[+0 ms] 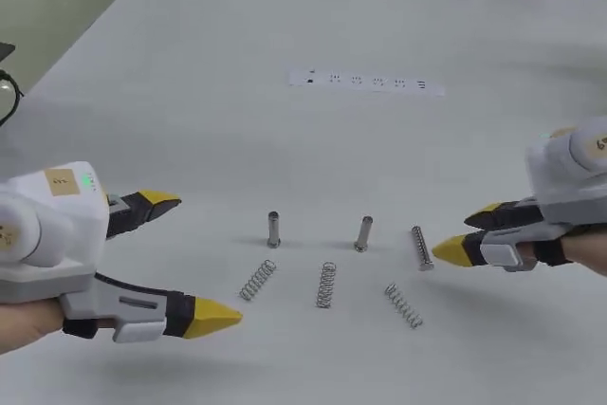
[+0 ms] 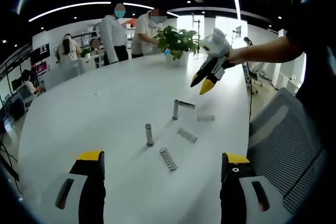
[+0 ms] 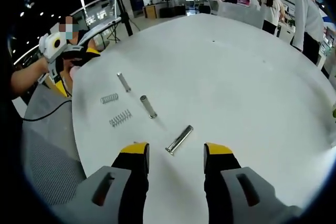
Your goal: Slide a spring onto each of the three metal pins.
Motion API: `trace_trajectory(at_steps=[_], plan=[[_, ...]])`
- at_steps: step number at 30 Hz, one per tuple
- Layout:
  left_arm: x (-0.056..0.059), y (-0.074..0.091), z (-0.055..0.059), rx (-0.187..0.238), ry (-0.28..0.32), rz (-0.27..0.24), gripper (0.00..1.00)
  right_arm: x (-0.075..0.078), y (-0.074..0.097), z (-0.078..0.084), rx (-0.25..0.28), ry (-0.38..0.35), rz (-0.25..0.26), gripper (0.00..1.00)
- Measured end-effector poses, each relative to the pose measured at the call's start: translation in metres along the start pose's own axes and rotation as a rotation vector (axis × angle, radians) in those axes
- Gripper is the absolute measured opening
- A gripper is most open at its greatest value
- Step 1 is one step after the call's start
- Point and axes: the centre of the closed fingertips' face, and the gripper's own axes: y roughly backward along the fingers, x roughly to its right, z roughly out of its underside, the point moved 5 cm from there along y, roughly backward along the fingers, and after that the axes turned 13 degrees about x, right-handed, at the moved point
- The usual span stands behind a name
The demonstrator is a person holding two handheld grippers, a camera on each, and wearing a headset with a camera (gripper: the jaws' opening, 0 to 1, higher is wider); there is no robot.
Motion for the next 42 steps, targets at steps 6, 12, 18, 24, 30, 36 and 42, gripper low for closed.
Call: trace_trajectory(at_steps=[6, 12, 18, 24, 30, 36, 42], plan=[[0.000, -0.001, 0.000, 0.002, 0.005, 0.002, 0.88, 0.002, -0.007, 0.000, -0.037, -0.045, 0.001, 0.35], [0.001, -0.002, 0.000, 0.001, 0.006, 0.007, 0.87, 0.003, -0.015, -0.003, -0.070, -0.039, 0.006, 0.31], [0.001, -0.002, 0.000, -0.002, 0.008, 0.010, 0.85, 0.005, -0.024, -0.006, -0.101, -0.060, 0.014, 0.28], [0.000, -0.001, 0.001, -0.007, 0.008, 0.007, 0.85, 0.006, -0.032, -0.005, -0.144, -0.117, 0.018, 0.24], [0.000, -0.001, 0.004, -0.014, 0.013, 0.009, 0.84, 0.010, -0.040, -0.001, -0.181, -0.135, 0.034, 0.21], [0.000, 0.000, 0.006, -0.017, 0.019, 0.009, 0.83, 0.012, -0.047, 0.000, -0.208, -0.181, 0.038, 0.19], [-0.001, -0.001, 0.006, -0.018, 0.019, 0.009, 0.82, 0.013, -0.053, 0.002, -0.241, -0.189, 0.054, 0.18]])
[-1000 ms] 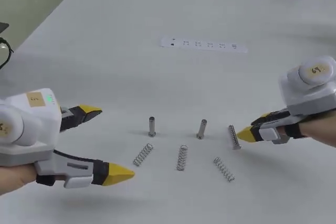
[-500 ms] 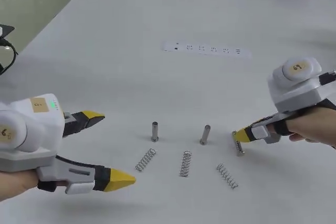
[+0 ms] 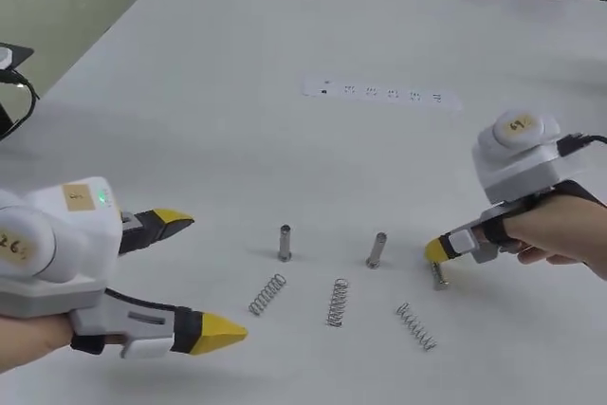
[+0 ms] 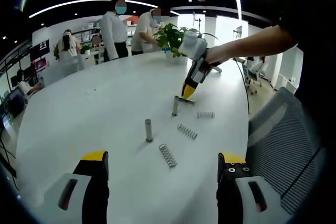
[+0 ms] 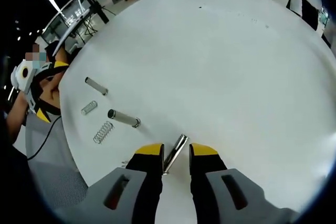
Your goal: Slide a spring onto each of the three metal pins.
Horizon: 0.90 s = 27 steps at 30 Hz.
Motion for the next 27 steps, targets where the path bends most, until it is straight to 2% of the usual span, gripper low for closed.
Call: trace_trajectory(at_steps=[7, 17, 27], plan=[[-0.001, 0.001, 0.000, -0.001, 0.001, -0.004, 0.82, 0.003, -0.005, 0.004, -0.029, -0.022, 0.013, 0.17], [-0.003, 0.005, 0.004, -0.010, 0.008, -0.012, 0.81, 0.011, -0.011, 0.001, -0.057, -0.038, 0.033, 0.15], [-0.003, 0.003, 0.006, -0.014, 0.011, -0.008, 0.81, 0.014, -0.017, -0.001, -0.111, 0.006, 0.064, 0.09]])
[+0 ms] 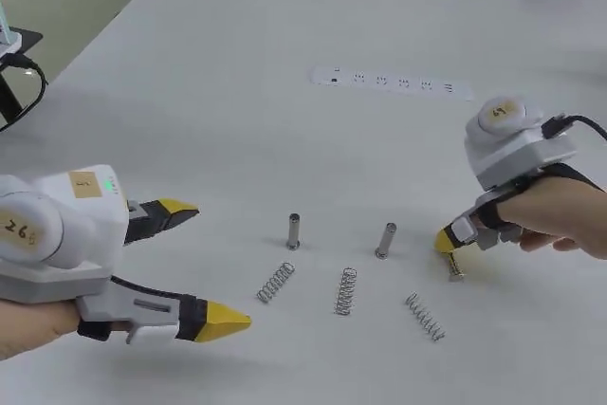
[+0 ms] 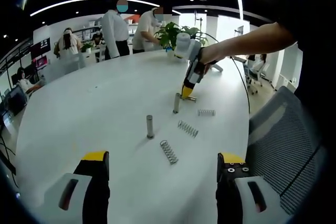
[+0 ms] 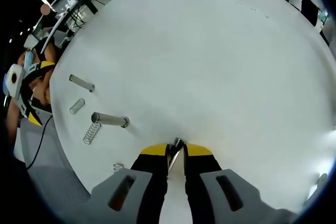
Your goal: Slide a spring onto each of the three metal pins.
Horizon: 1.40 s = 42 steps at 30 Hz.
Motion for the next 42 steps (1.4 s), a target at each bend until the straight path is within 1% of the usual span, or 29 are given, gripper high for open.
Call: trace_trajectory(at_steps=[10, 13, 16, 19, 23, 27, 33, 42], plan=[[0.000, 0.000, 0.003, -0.007, 0.003, -0.001, 0.80, -0.002, 0.000, 0.001, -0.006, 0.011, 0.003, 0.09], [-0.001, 0.000, 0.002, -0.005, 0.003, -0.004, 0.79, -0.004, 0.000, 0.002, -0.022, 0.038, 0.003, 0.07], [-0.001, -0.001, 0.003, -0.005, 0.001, -0.005, 0.79, -0.005, 0.000, 0.002, -0.021, 0.062, 0.007, 0.06], [0.000, 0.000, 0.003, -0.007, 0.002, -0.005, 0.79, -0.005, 0.000, 0.002, -0.010, 0.073, 0.003, 0.06], [0.000, 0.000, 0.005, -0.012, 0.003, -0.004, 0.78, -0.004, 0.001, 0.004, 0.021, 0.056, -0.004, 0.05], [0.000, 0.000, 0.005, -0.011, 0.006, -0.002, 0.78, -0.005, 0.003, 0.006, 0.046, 0.054, -0.006, 0.05], [-0.001, -0.001, 0.004, -0.006, 0.002, -0.009, 0.78, -0.009, 0.009, 0.006, 0.072, 0.055, -0.009, 0.05], [0.002, -0.003, 0.003, -0.005, 0.003, 0.000, 0.77, -0.010, 0.021, 0.007, 0.107, 0.067, -0.014, 0.05]])
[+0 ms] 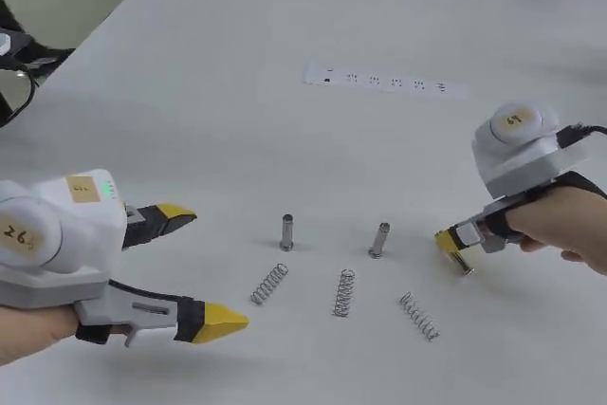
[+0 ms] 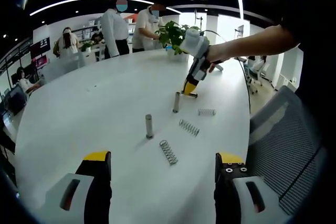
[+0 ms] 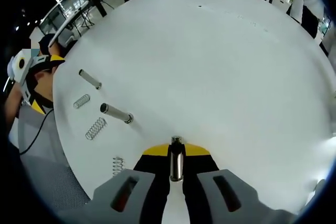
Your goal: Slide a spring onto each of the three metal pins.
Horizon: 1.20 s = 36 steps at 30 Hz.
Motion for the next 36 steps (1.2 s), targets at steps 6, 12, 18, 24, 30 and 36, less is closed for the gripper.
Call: trace_trajectory(at_steps=[6, 12, 18, 24, 30, 36], plan=[[0.002, -0.002, -0.001, 0.000, -0.004, 0.007, 0.77, 0.000, 0.006, -0.001, 0.032, 0.015, -0.003, 0.05], [0.002, -0.003, -0.003, 0.003, -0.007, 0.004, 0.77, 0.000, 0.013, -0.003, 0.073, 0.024, -0.004, 0.05], [0.003, -0.004, -0.004, 0.007, -0.007, 0.006, 0.77, 0.002, 0.016, -0.004, 0.115, 0.045, 0.000, 0.05], [0.002, -0.003, -0.004, 0.008, -0.010, 0.001, 0.77, 0.004, 0.019, -0.007, 0.163, 0.063, 0.007, 0.04], [0.002, -0.003, -0.004, 0.006, -0.010, 0.003, 0.77, 0.002, 0.022, -0.007, 0.196, 0.080, 0.010, 0.04], [0.002, -0.005, -0.004, 0.004, -0.010, 0.006, 0.77, 0.003, 0.026, -0.004, 0.229, 0.090, 0.017, 0.04]])
